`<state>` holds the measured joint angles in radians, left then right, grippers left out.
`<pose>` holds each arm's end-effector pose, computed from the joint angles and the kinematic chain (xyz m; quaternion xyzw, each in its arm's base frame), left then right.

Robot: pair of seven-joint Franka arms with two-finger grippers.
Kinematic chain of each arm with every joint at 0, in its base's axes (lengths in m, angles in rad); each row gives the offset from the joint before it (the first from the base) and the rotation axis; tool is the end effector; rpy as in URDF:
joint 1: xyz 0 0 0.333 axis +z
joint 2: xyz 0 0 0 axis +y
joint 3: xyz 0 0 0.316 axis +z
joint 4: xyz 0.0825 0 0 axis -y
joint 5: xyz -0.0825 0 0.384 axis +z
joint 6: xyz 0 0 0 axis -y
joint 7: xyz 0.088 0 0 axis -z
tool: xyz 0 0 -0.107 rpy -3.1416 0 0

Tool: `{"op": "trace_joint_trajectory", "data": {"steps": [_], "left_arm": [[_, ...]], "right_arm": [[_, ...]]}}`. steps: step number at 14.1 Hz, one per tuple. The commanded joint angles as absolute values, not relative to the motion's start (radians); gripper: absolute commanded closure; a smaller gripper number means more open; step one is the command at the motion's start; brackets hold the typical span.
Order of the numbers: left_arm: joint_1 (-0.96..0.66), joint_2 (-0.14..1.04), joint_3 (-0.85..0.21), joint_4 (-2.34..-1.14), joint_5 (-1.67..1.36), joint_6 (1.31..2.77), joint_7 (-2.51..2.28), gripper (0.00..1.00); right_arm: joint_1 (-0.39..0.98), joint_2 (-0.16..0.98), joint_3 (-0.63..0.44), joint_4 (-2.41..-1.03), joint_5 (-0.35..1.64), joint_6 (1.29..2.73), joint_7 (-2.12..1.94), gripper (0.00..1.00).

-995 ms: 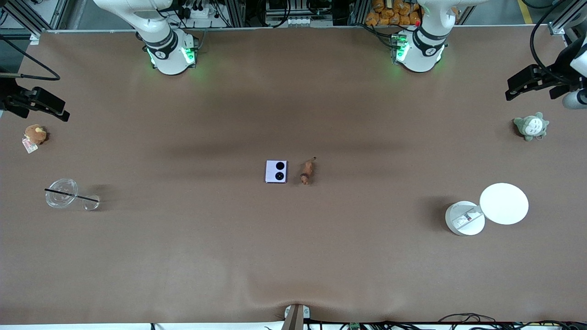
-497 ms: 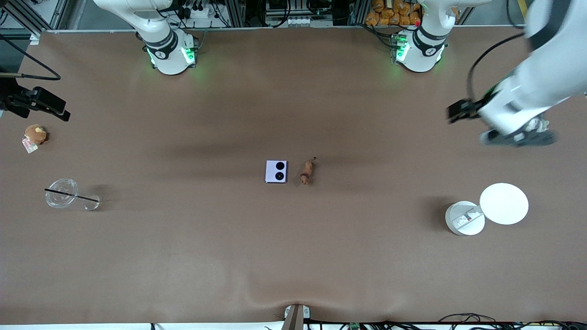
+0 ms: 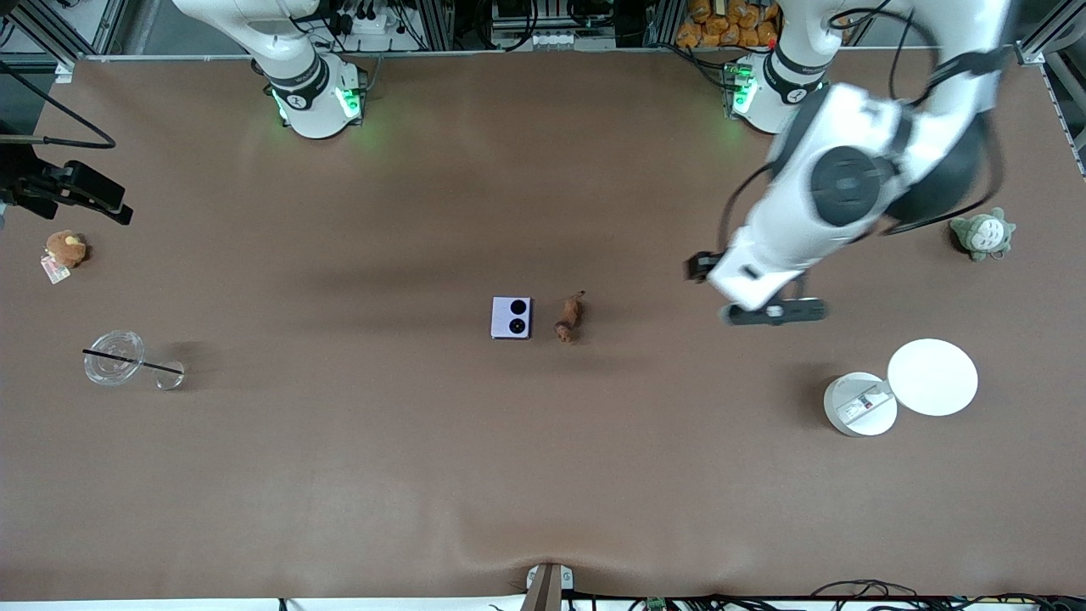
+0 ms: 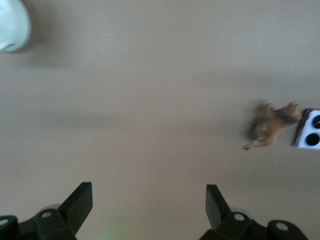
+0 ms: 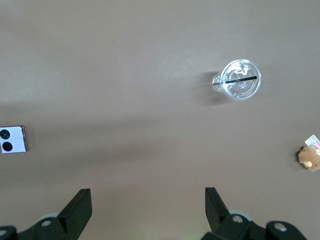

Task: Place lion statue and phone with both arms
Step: 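Reach the left gripper down to the brown lion statue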

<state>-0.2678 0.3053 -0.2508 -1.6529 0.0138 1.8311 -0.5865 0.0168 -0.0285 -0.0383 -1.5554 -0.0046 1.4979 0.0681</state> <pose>0.5575 -0.3005 0.4290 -0.9972 -0.0351 0.0663 0.0044 0.5382 -0.0124 0.6410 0.9989 -0.0449 -0.0145 0.0021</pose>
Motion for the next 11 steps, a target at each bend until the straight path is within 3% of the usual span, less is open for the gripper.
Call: {"op": "trace_joint_trajectory", "data": {"steps": [1, 11], "left_arm": [[-0.343, 0.353, -0.247, -1.640, 0.017, 1.911, -0.698, 0.00], [-0.581, 0.679, -0.230, -1.496, 0.165, 2.158, -0.709, 0.00]], "right_arm": [[0.014, -0.020, -0.034, -1.536, -0.005, 1.482, 0.058, 0.00], [0.018, -0.015, -0.035, -1.537, -0.006, 1.467, 0.055, 0.00]]}}
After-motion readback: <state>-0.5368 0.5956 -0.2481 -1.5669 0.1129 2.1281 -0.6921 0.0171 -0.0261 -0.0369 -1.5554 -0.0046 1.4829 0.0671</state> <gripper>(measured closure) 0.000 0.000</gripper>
